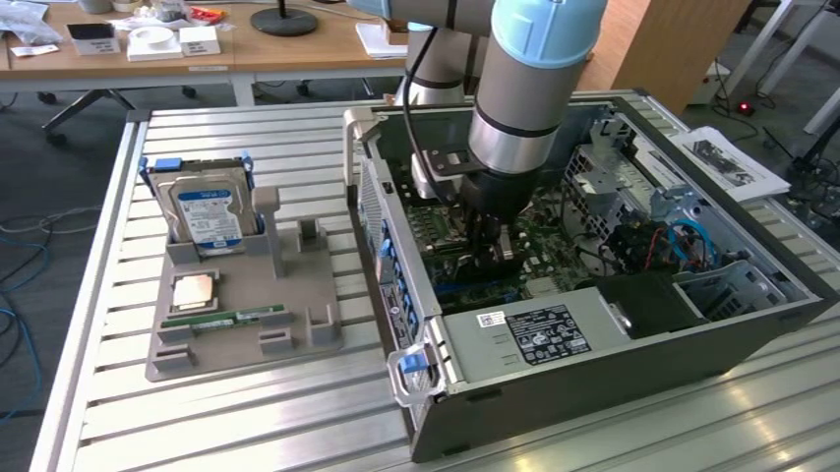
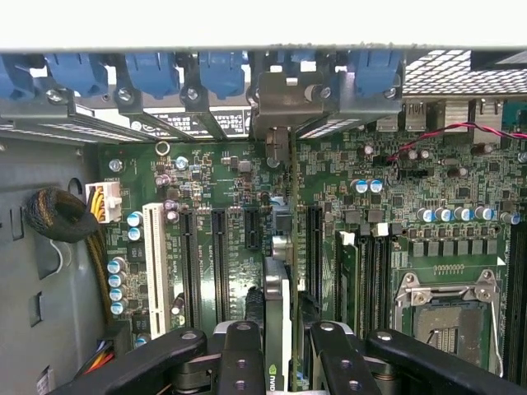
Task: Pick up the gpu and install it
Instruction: 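Insert the gpu into the slot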
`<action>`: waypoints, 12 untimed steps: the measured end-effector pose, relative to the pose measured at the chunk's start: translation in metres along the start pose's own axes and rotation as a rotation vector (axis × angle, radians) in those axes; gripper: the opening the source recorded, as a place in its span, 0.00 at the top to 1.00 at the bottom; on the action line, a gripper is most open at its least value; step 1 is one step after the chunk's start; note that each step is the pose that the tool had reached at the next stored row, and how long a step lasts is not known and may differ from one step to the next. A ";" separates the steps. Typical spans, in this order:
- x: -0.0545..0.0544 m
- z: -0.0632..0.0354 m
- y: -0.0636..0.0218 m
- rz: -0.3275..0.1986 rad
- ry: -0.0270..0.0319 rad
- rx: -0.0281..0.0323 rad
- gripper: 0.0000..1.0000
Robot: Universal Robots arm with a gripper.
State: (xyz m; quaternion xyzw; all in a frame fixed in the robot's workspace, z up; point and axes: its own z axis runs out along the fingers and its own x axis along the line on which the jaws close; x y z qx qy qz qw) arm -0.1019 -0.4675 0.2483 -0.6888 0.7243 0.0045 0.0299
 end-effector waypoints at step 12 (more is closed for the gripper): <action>0.000 0.0000 0.0000 0.000 0.0000 -0.0001 0.60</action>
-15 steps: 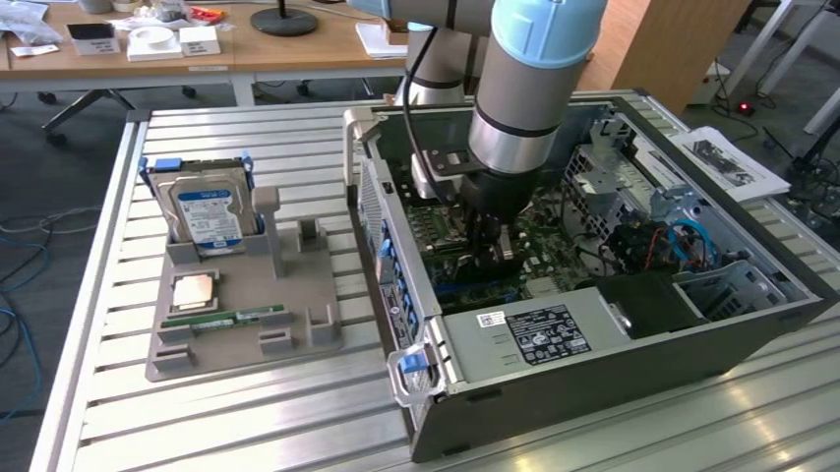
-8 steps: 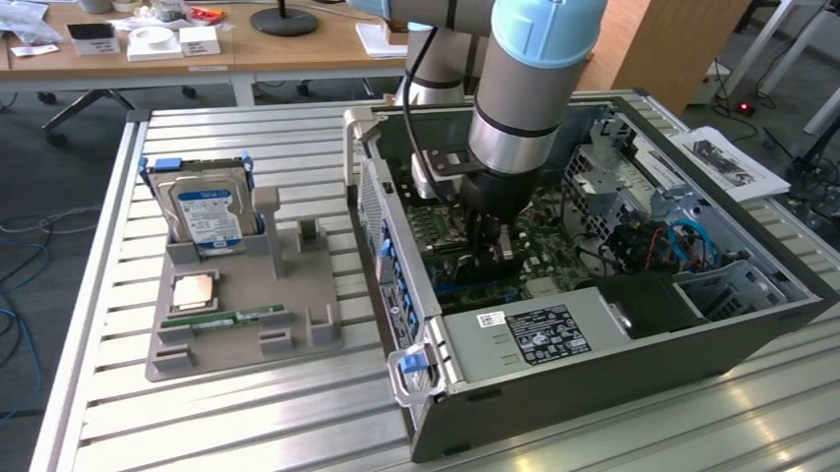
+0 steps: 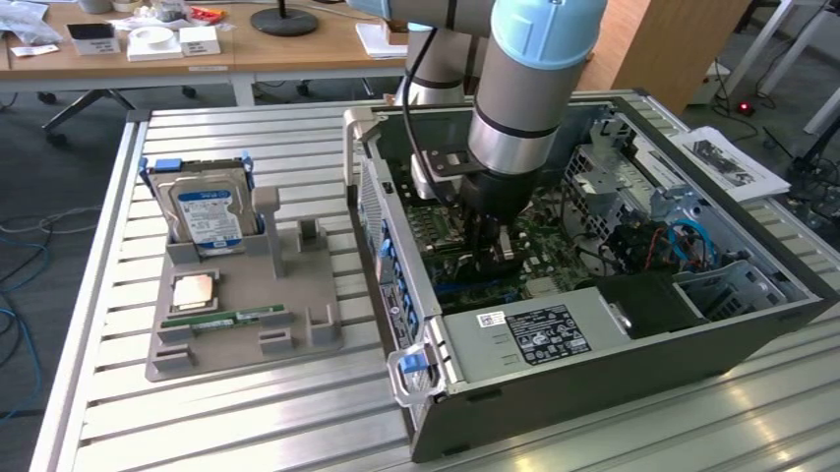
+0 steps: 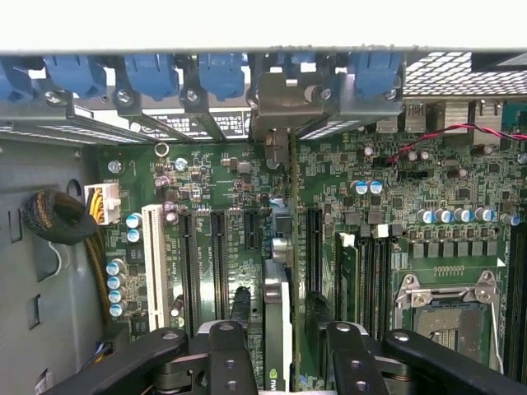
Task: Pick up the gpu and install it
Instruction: 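Insert the gpu into the slot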
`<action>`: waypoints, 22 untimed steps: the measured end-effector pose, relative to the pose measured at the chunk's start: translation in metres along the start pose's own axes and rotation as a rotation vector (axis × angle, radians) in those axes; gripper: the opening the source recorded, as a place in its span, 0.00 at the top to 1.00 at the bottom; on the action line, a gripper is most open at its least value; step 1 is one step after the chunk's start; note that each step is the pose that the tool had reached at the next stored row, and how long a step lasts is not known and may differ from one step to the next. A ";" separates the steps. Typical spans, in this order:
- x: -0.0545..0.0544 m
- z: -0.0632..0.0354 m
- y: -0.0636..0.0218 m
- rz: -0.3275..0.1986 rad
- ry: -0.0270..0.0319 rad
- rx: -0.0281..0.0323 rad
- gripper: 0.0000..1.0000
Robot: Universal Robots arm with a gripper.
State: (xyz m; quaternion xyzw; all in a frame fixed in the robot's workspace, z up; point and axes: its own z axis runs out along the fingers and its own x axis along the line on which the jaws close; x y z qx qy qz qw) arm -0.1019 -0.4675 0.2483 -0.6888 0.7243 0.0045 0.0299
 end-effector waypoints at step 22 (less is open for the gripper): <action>-0.001 0.0001 0.0000 0.007 0.0002 0.0004 0.68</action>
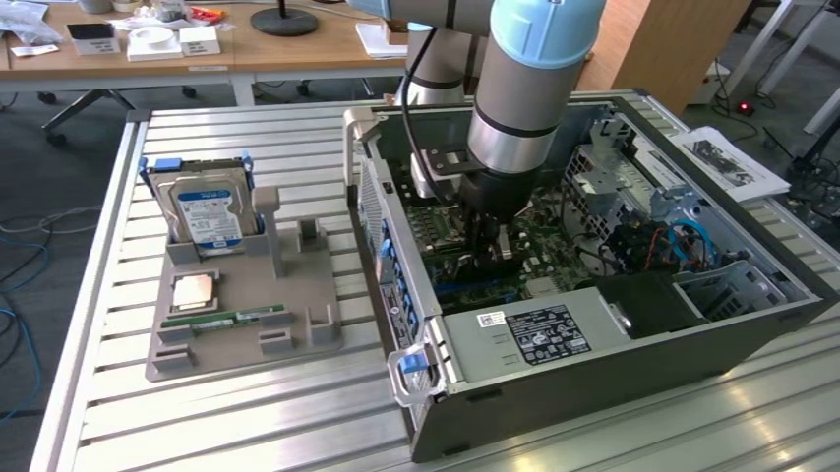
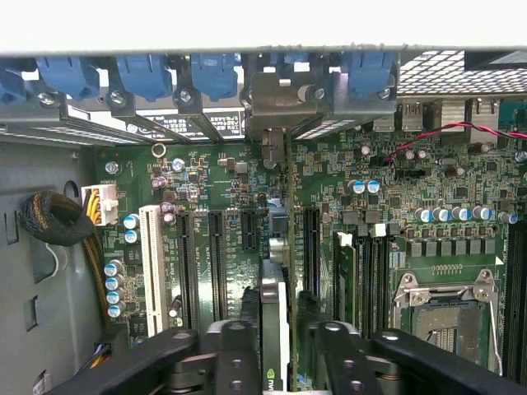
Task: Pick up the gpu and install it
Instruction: 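Insert the gpu into the slot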
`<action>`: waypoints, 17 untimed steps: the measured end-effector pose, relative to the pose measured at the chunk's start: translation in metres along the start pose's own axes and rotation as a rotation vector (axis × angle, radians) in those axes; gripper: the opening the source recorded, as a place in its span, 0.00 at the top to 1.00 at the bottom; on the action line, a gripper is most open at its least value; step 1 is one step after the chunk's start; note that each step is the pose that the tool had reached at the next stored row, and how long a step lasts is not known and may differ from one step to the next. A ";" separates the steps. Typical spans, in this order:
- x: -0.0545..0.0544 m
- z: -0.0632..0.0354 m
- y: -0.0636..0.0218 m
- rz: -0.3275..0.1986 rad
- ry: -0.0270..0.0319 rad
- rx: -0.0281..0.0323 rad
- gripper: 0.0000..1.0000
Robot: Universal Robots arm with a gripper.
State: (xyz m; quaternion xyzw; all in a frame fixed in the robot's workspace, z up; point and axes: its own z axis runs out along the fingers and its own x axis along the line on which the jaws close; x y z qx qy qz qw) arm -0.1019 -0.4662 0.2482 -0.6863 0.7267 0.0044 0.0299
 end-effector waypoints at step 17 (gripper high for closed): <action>0.000 0.0000 0.0000 0.000 0.0001 0.0000 0.73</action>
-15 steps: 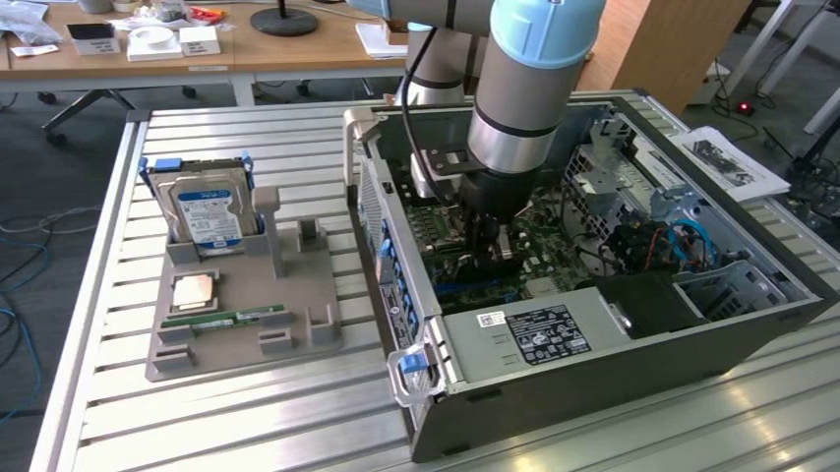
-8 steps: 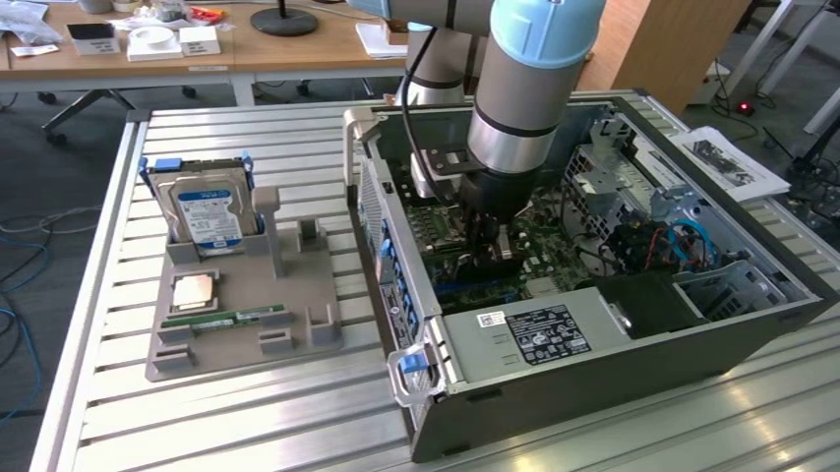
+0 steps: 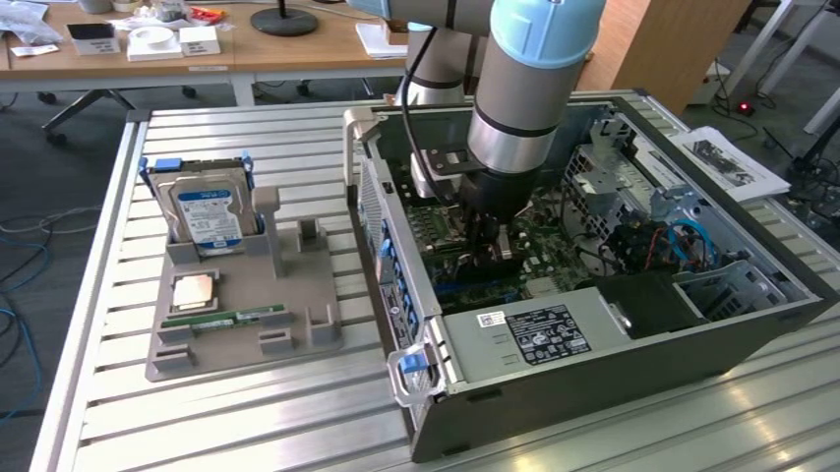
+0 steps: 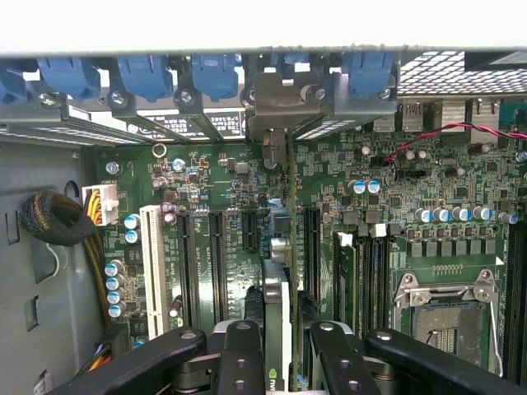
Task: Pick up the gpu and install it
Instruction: 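Insert the gpu into the slot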
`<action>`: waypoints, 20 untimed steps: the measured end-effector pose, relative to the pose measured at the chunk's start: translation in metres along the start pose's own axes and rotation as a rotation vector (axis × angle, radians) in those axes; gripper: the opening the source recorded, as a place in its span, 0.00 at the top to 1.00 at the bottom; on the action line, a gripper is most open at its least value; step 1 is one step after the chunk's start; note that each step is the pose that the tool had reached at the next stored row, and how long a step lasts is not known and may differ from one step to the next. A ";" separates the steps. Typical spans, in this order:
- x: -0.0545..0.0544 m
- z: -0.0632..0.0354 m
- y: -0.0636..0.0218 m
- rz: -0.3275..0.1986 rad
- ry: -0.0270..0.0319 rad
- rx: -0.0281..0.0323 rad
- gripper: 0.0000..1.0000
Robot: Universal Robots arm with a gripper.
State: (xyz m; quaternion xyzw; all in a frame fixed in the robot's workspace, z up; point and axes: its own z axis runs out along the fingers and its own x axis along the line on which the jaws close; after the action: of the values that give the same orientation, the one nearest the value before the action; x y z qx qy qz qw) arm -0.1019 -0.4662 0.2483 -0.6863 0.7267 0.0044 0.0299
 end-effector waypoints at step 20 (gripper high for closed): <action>-0.001 0.0001 0.0001 0.000 -0.0003 0.0000 0.66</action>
State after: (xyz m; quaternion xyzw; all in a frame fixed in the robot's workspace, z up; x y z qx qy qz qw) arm -0.1019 -0.4654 0.2482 -0.6863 0.7267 0.0045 0.0300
